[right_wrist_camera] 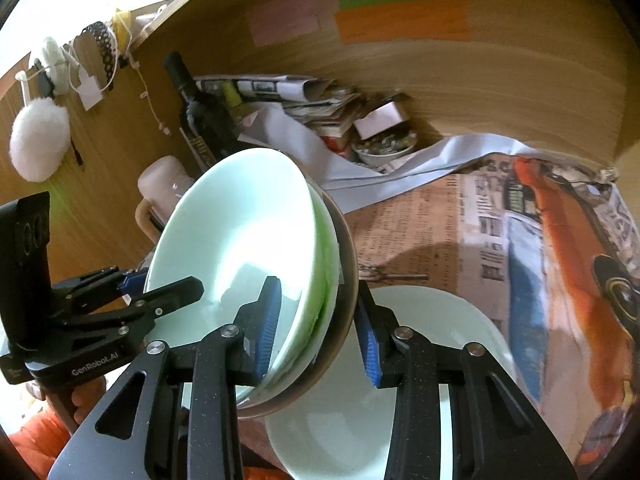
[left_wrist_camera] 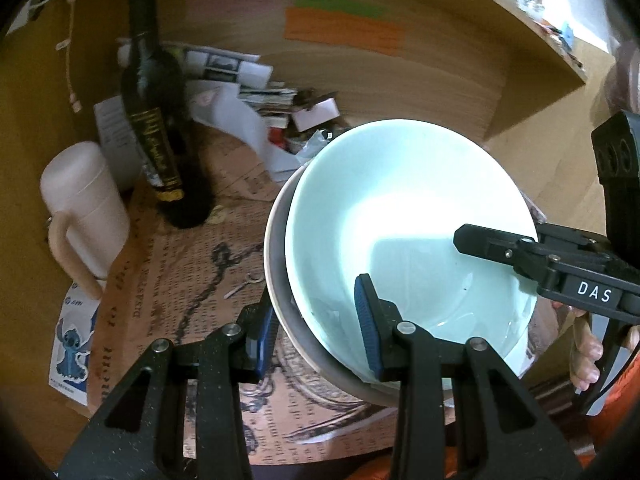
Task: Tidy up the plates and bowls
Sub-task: 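Lift the nested bowl stack with both grippers toward the plate stack, then lower the bowl stack onto the mint green plate and open both grippers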
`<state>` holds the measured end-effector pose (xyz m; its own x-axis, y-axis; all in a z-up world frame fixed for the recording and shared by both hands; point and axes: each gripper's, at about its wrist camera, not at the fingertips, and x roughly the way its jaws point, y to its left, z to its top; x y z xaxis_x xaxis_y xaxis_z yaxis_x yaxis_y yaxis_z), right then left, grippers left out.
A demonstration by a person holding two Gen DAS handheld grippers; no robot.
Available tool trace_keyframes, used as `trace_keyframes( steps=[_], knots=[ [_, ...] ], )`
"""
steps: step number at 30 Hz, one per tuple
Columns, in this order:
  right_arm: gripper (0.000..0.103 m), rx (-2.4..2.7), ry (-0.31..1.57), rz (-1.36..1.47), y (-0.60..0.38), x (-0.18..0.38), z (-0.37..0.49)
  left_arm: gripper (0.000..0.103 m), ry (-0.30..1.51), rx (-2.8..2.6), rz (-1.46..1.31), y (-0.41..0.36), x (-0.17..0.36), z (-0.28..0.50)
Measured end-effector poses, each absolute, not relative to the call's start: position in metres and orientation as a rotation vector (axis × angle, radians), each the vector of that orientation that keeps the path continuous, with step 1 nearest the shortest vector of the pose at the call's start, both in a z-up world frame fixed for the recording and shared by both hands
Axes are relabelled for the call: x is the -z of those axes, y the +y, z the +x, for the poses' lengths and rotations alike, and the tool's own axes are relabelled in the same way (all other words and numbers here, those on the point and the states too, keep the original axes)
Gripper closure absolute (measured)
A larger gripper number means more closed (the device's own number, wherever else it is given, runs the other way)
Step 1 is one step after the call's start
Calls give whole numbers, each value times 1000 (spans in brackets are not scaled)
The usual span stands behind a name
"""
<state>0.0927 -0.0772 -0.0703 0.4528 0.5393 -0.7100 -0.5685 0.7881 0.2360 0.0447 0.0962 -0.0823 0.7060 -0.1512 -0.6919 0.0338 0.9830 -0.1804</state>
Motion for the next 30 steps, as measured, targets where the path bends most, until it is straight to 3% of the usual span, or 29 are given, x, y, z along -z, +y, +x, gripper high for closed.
trace_keyframes(
  steps=[17,30],
  knots=[
    [70,-543,880,27,-144,71,81,66,793,275,-102,40,78,56],
    [71,-473,967,72,-169,98,86,66,890,349,-92,14,110,69]
  ],
)
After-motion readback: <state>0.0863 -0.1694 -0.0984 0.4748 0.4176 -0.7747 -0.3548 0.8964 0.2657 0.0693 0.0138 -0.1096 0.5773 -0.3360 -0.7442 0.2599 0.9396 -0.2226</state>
